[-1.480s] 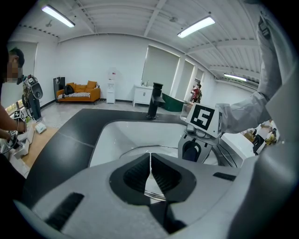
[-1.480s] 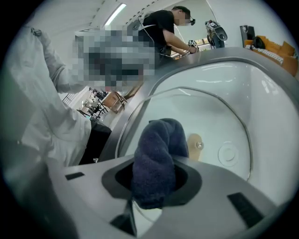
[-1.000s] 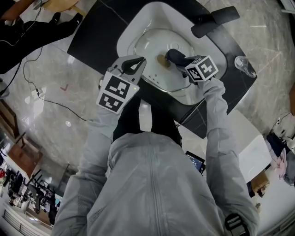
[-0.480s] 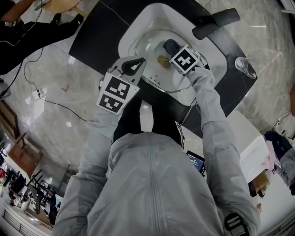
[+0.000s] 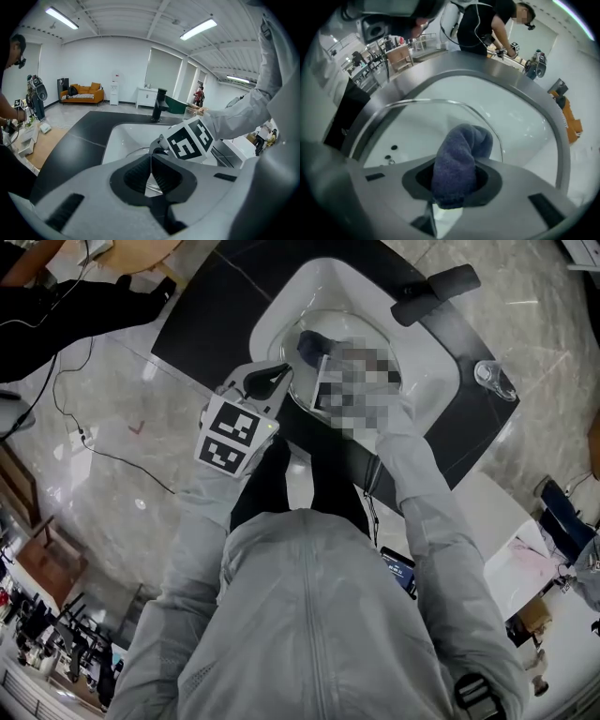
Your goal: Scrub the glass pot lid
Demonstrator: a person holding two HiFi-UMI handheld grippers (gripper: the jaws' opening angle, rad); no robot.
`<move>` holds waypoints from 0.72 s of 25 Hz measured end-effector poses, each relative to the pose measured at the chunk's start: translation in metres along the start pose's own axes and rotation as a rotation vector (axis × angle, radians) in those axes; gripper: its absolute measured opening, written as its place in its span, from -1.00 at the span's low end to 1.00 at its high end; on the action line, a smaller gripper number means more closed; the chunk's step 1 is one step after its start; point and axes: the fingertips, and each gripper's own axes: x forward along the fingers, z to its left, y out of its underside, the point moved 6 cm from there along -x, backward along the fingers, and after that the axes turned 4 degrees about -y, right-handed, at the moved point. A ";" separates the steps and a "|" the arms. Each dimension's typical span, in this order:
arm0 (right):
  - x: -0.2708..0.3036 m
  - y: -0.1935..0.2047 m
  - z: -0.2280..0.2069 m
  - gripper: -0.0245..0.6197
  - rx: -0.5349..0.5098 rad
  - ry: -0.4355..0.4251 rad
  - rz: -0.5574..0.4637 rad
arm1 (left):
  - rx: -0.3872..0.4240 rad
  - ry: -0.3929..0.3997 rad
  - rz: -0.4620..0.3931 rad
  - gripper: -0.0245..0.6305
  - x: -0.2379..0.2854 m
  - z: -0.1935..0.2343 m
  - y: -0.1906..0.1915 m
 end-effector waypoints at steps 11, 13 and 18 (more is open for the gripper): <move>-0.044 -0.026 0.022 -0.56 0.087 -0.064 -0.076 | 0.016 0.003 -0.070 -0.84 -0.036 0.015 -0.007; -0.059 -0.022 0.025 -0.56 0.139 -0.041 -0.082 | 0.034 0.007 -0.088 -0.84 -0.042 0.018 -0.011; -0.104 -0.023 0.043 -0.56 0.346 0.059 -0.161 | 0.097 0.051 -0.139 -0.84 -0.060 0.013 -0.030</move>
